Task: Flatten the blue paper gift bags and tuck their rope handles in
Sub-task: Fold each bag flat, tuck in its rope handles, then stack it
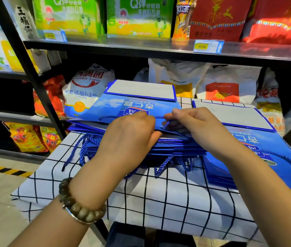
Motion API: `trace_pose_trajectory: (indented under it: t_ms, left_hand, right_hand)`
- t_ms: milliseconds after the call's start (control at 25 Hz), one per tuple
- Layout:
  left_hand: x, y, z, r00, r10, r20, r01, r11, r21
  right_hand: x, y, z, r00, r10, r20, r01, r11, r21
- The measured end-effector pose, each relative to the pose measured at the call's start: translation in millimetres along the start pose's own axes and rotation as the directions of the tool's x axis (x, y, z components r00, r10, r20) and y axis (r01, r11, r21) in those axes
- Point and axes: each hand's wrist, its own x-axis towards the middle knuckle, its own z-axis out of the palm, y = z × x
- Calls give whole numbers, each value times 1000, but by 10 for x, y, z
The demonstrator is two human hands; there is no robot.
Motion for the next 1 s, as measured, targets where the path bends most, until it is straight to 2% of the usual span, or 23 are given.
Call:
trace_pose_trajectory:
  t_ms: [40,120,280,400,520,600,760,800,880,920,1000]
  left_hand:
    - [-15,5,-18,999,-52,-12,52,998,-40]
    - [-45,-14,-8,993,-120,-10,118,986,-118]
    - [-59,-97,73,1000,11,-5,-12,996,-85]
    - [-79,-119,146,994,88,-67,-92,994,-63]
    - [-116,-93,129,991,112,-77,-114,993,-29]
    - [-154,-99,101,993,111,-47,-111,994,7]
    - [-186,-3,-80,990,72,118,-81,994,77]
    - [-164,-6,-107,991,70,117,-81,992,92]
    - [-66,3,-212,984,74,159,-84,995,57]
    - [-6,9,-258,985,64,161,-62,998,-18]
    - [85,14,-282,992,28,125,-4,982,-189]
  right_hand:
    - [14,-10,8,999,18,-44,-15,998,66]
    - [31,-7,40,993,9,-120,-3,998,57]
    - [35,-11,106,981,47,-190,-30,996,89]
    - [30,20,140,968,69,-242,-51,995,81]
    - [4,43,153,976,62,-210,-47,996,72]
    - [-8,51,78,973,17,-228,-16,1000,10]
    - [-52,43,-109,949,-63,-310,-15,970,-243]
    - [-75,49,-118,943,-80,-323,-8,965,-263]
    - [-135,37,-83,911,-151,-384,44,961,-274]
    - [-160,27,-62,878,-202,-433,84,957,-276]
    - [-204,-2,-44,763,-312,-566,211,948,-238]
